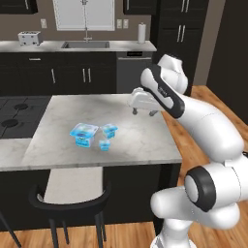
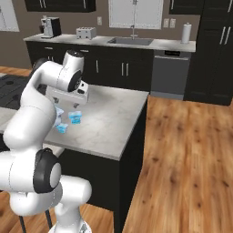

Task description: Stack the yogurt containers by placing the smaller containers on top of the larger containers.

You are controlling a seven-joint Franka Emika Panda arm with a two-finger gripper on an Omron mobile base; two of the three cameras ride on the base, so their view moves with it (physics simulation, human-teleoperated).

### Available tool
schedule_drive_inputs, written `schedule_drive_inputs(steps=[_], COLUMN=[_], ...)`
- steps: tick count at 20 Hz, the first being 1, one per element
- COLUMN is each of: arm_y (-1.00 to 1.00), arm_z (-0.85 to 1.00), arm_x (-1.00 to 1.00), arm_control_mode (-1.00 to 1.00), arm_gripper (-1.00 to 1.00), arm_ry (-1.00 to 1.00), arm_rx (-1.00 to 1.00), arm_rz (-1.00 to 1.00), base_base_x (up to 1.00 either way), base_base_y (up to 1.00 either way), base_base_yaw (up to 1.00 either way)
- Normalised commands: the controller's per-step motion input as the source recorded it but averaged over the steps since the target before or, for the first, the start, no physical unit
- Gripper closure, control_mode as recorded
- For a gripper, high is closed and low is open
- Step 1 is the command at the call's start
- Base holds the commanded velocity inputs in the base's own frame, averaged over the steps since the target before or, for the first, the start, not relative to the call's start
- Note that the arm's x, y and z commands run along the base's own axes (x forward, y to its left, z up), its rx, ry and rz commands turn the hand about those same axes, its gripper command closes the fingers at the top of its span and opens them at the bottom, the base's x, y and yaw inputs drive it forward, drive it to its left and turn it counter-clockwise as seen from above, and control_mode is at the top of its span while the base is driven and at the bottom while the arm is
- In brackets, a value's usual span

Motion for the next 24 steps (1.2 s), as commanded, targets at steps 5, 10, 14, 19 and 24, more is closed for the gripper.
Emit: schedule_drive_inputs(steps=[5,10,14,19,24], arm_y=[0.01,0.02,0.02,0.01,0.07], arm_z=[-0.11,-0.11,-0.15,-0.2,-0.18], arm_x=[0.1,0.04,0.0,0.0,0.06], arm_control_mode=[-1.0,-1.0,-1.0,-1.0,-1.0], arm_gripper=[-1.0,-1.0,-1.0,-1.0,-1.0], arm_ry=[0.03,0.0,0.0,0.03,0.02], arm_rx=[0.04,0.05,0.02,0.0,0.0], arm_rz=[0.0,0.0,0.0,0.0,0.0], base_base_x=[0.0,0.0,0.0,0.0,0.0], base_base_y=[0.0,0.0,0.0,0.0,0.0], base_base_yaw=[0.0,0.0,0.0,0.0,0.0])
